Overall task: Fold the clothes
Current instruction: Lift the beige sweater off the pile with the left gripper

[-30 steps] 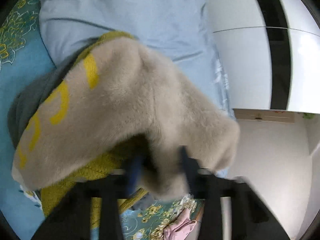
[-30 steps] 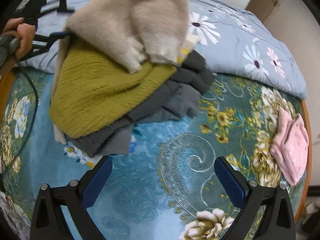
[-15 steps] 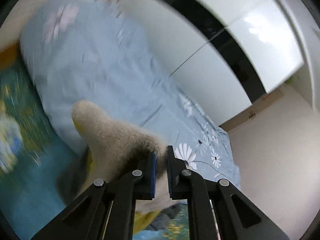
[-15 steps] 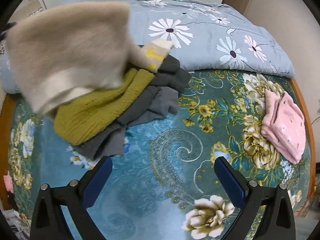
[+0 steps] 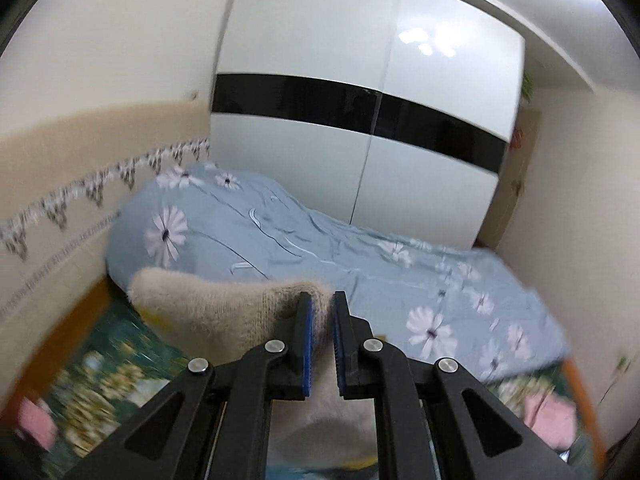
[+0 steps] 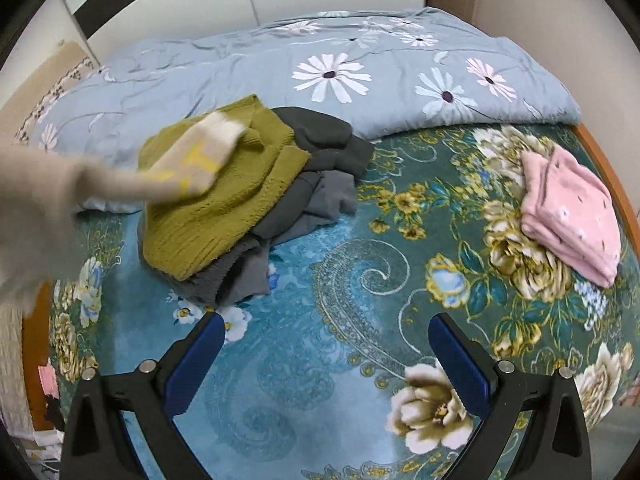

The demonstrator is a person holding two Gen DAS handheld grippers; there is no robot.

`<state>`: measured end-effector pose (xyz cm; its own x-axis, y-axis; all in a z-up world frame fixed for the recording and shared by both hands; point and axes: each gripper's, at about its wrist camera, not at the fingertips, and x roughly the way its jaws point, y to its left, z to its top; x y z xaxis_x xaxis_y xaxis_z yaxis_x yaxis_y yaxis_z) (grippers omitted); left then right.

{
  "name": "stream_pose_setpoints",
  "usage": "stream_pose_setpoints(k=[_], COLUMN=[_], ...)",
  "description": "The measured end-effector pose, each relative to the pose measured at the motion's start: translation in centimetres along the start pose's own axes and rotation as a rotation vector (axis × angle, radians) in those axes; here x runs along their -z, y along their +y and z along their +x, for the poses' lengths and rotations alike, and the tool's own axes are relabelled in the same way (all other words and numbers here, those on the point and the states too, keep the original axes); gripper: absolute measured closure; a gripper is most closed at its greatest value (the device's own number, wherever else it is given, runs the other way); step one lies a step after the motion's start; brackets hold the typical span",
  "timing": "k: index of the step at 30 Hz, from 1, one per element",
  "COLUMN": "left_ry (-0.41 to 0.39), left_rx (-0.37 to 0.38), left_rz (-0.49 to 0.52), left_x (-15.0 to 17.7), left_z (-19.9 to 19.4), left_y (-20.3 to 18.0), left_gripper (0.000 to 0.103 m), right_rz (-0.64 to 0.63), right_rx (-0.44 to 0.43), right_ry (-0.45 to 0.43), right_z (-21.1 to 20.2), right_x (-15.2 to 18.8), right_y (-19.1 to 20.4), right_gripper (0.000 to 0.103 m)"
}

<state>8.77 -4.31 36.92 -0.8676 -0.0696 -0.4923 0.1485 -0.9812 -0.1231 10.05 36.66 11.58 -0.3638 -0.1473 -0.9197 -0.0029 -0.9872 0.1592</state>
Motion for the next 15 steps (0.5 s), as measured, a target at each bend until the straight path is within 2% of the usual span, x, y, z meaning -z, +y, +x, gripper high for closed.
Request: stream_pose_setpoints(k=[2, 6, 9, 13, 14, 15], left_ry=[0.058, 0.296, 0.495, 0.737, 0.773, 0.783], left_rx=[0.029, 0.108, 0.152, 0.247, 0.287, 0.326], left_rz=[0.061, 0.113, 0.137, 0.136, 0.140, 0.171], left_x=[2.2, 9.8, 17.9, 27.0, 28.6, 29.5], left_z=[0.0, 3.6, 5.8, 8.1, 8.0, 7.5], left_y=[-1.7, -6.8, -12.3, -18.0, -19.4, -21.3], left_gripper=[0.094, 0.095, 0.095, 0.098, 0.103, 0.103], right_rz=[0.027, 0.056, 0.085, 0.133, 0.153, 0.172], right_rx=[-0.008, -0.033, -0.025, 0.009, 0.022, 0.035], right_ry=[0.006, 0.010, 0.012, 0.013, 0.017, 0.021], right_z=[0.0, 0.0, -0.1, -0.5, -0.6, -0.7], right_x=[0.6, 1.8, 2.7, 4.2, 4.6, 5.0], right_y=[-0.8, -2.1, -3.6, -6.6, -7.8, -8.9], right_gripper=[0.000, 0.000, 0.000, 0.000, 0.000, 0.000])
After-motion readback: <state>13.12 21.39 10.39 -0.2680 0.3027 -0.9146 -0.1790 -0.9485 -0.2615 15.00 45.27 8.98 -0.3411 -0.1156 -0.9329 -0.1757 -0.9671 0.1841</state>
